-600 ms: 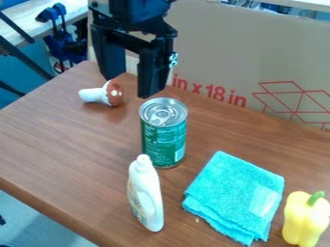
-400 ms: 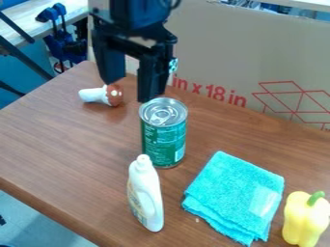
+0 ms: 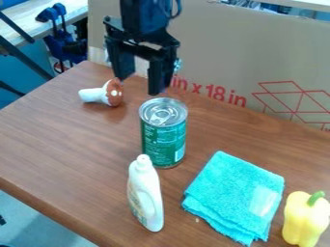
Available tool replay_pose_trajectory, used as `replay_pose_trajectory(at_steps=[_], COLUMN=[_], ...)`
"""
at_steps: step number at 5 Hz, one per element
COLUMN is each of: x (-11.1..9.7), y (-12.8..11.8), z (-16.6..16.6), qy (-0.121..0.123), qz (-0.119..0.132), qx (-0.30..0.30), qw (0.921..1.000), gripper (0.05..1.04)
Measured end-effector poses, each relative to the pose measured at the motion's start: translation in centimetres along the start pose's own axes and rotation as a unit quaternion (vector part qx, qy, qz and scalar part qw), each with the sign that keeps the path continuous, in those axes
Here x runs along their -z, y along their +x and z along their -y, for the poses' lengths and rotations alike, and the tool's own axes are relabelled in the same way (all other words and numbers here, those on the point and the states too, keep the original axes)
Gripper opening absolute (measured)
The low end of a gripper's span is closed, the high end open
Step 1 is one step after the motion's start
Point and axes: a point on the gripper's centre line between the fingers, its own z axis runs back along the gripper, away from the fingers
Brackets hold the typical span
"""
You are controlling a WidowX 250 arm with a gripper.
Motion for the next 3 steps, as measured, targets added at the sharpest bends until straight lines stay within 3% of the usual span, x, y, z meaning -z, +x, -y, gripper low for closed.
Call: replay_pose_trajectory(at_steps=[1,3], x=[1.2,3.1], y=[1.2,2.3], z=[0.6,1.2], qy=[0.008,0.002], qz=[0.006,0.003], qx=[0.011,0.006], qw=[0.9999,1.0], gripper=[1.002,1.002])
